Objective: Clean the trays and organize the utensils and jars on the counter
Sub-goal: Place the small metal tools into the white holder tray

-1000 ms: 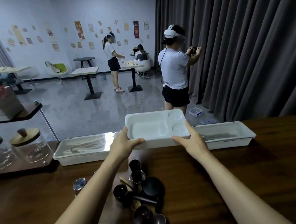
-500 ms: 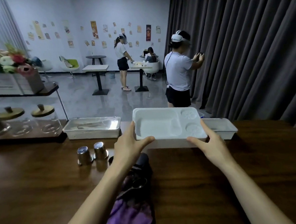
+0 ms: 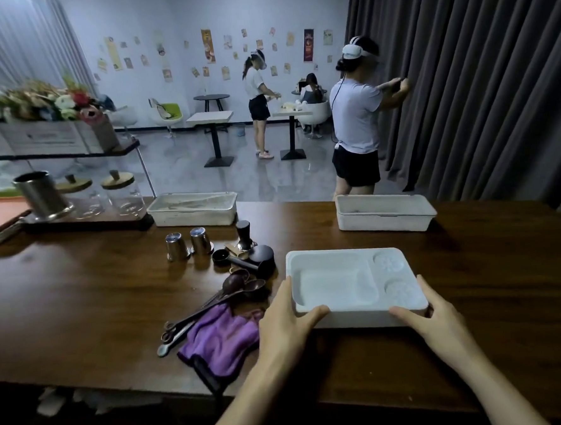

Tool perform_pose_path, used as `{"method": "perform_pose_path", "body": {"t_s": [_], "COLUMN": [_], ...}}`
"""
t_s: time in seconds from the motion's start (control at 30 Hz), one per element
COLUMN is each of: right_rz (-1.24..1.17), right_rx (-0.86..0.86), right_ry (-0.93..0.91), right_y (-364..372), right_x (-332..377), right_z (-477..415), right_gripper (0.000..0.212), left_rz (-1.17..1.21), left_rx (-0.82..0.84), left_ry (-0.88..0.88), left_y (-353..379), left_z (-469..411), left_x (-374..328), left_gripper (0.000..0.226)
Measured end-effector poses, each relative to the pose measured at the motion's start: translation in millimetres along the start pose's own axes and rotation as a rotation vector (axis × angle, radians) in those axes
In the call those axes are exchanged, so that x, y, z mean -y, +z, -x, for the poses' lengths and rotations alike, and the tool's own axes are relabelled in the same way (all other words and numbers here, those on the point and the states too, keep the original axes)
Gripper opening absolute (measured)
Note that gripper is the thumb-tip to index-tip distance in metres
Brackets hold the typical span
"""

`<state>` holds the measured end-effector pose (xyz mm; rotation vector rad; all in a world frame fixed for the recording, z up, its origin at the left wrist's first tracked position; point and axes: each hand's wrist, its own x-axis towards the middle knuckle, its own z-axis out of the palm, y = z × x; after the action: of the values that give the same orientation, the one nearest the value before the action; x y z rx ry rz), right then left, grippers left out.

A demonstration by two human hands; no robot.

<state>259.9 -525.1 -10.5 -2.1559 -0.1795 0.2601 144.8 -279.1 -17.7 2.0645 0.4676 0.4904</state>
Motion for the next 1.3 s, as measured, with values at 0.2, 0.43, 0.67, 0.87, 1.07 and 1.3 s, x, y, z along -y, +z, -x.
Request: {"method": "perform_pose_path", "body": {"t_s": [0.2, 0.43, 0.67, 0.87, 1.07, 1.3], "right_rz": [0.006, 0.041, 0.056, 0.064, 0.084, 0.147], "right_rx": [0.049, 0.05, 0.036, 0.017, -0.032, -0.112], "right_ry": [-0.01, -0.008, -0.013, 0.023, -0.005, -0.017], "right_y": [27, 54, 72, 81, 85, 89], "right_x": [2, 13, 28, 39, 45, 63], "right_z": [11, 16, 18, 15, 19, -8], "right_gripper": [0.103, 0.102, 0.105, 0.111, 0.09, 0.064], "left_rz": [-0.001, -0.048, -0.071, -0.116, -0.069, -0.093], "left_rx": [-0.05, -0.037, 0.014, 0.103, 0.144, 0.099], "left_ry": [-0.059, -0.022, 0.038, 0.091, 0.088, 0.098], "left_y": [-10, -32, -54, -79, -81, -74], "left_z": [23, 22, 4, -12, -14, -20], "left_x": [28, 68, 82, 86, 96, 104], "left_gripper": [0.073, 0.089, 0.087, 0.062, 0.056, 0.1]}}
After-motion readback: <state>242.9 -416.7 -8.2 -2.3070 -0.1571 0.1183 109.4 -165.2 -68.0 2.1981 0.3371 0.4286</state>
